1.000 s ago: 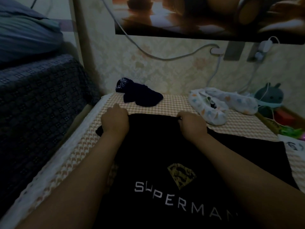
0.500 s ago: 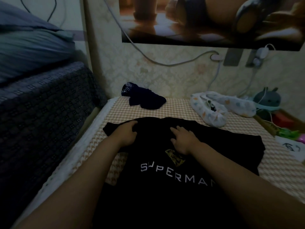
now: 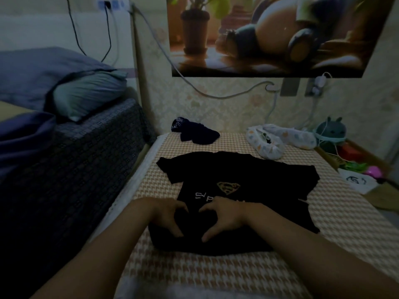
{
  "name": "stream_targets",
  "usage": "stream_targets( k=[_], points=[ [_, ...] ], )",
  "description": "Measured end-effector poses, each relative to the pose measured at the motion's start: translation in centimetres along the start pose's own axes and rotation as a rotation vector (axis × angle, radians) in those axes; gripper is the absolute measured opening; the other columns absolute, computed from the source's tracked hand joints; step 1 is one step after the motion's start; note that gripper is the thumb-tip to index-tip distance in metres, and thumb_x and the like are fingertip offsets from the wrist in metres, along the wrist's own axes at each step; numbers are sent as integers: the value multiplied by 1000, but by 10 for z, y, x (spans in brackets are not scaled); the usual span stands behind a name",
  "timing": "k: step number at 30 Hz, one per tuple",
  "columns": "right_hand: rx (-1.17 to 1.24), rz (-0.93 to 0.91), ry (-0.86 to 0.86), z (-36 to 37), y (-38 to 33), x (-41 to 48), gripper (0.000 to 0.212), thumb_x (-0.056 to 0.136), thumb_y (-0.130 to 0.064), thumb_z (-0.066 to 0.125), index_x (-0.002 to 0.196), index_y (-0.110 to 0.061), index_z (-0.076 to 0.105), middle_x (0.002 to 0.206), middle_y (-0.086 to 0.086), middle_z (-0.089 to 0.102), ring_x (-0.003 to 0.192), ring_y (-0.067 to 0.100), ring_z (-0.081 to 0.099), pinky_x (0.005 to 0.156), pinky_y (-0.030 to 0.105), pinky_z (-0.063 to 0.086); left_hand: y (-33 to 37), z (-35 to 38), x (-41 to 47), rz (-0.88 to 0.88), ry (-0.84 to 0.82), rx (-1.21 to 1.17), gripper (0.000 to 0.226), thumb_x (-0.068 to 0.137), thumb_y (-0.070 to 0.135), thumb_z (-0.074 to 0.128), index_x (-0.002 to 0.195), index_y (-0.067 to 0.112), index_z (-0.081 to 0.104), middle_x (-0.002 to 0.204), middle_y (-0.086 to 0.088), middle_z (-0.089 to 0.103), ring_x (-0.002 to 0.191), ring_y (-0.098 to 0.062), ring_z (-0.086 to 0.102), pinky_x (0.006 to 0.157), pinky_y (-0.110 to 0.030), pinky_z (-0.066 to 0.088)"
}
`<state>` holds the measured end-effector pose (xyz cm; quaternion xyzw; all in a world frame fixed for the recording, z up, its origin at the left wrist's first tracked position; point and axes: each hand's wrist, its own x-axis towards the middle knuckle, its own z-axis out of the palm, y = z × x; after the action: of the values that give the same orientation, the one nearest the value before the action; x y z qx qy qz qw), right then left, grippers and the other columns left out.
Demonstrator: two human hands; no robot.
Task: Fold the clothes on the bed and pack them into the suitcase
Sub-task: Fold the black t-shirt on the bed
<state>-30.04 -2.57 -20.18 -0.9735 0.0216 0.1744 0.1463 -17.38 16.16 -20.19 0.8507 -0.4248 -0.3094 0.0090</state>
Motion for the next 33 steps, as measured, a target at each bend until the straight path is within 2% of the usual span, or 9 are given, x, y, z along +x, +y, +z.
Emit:
stream_targets(
  k=[4, 7, 10, 13, 18, 24, 27, 29, 33],
  points=[
    [-69, 9, 74, 19, -9, -26, 102, 64, -54, 83, 148, -32, 30, 139, 0, 43, 129, 21, 42, 105, 33, 40, -7, 17, -24, 145, 114, -43, 21, 93, 18, 56, 92, 38, 47, 103, 2, 51, 85, -21, 45, 85, -45, 42],
    [-27, -26, 96, 24, -11, -40, 79, 79, -36, 78, 146, -25, 38, 127, 3, 55, 116, 20, 53, 88, 27, 42, -9, 0, -53, 89, 152, -205, 18, 101, 19, 46, 103, 37, 47, 112, -9, 54, 77, -22, 45, 75, -35, 39],
    [-54, -50, 100, 27, -9, -52, 64, 84, -34, 74, 141, -26, 47, 129, 1, 54, 118, 19, 52, 93, 29, 42, -13, -2, -63, -197, -120, -76, 39, 101, 22, 49, 138, 26, 39, 138, -15, 45, 108, -34, 54, 80, -37, 41],
    [-99, -22, 74, 32, -2, -62, 60, 79, -40, 77, 132, -29, 52, 132, -3, 51, 121, 20, 48, 95, 35, 42, 0, 12, -65, -437, -364, -49, 52, 95, 27, 60, 141, 10, 44, 144, -15, 44, 123, -32, 49, 95, -40, 46],
    [-326, 48, 61, 25, 22, -85, 67, 82, -35, 71, 140, -38, 38, 136, 0, 38, 129, 25, 31, 108, 48, 28, 53, 7, -53, -74, 363, 139, 28, 88, 40, 64, 108, 21, 57, 109, -5, 57, 102, -25, 59, 85, -34, 48],
    [-542, 58, 105, 6, 40, -109, 35, 83, -40, 61, 117, -34, 59, 112, 0, 53, 117, 24, 38, 109, 49, 21, 137, 55, -27, 57, 61, 15, 106, 47, 77, 74, 139, 34, 42, 141, 10, 46, 127, -19, 47, 106, -42, 42],
    [-639, -59, 183, 6, 46, -112, 31, 77, -48, 61, 100, -29, 67, 111, 0, 55, 112, 21, 41, 114, 48, 19, 151, 66, -9, 197, 129, 152, 65, 73, 45, 77, 130, 24, 53, 131, -3, 57, 119, -26, 54, 100, -43, 46],
    [-544, -32, 158, 6, 49, -120, 28, 73, -48, 66, 89, -26, 67, 95, -3, 62, 95, 18, 54, 102, 40, 40, 151, 67, -3, 221, 220, 156, 41, 80, 28, 72, 119, 22, 60, 120, -4, 62, 112, -25, 58, 94, -41, 49],
    [-348, 128, -51, 2, 55, -147, 51, 70, -43, 80, 115, -23, 65, 109, -2, 63, 98, 20, 59, 73, 29, 45, 135, 57, -14, 143, 116, 268, 50, 76, 17, 72, 123, 28, 58, 123, -2, 58, 112, -25, 56, 89, -36, 50]
  ],
)
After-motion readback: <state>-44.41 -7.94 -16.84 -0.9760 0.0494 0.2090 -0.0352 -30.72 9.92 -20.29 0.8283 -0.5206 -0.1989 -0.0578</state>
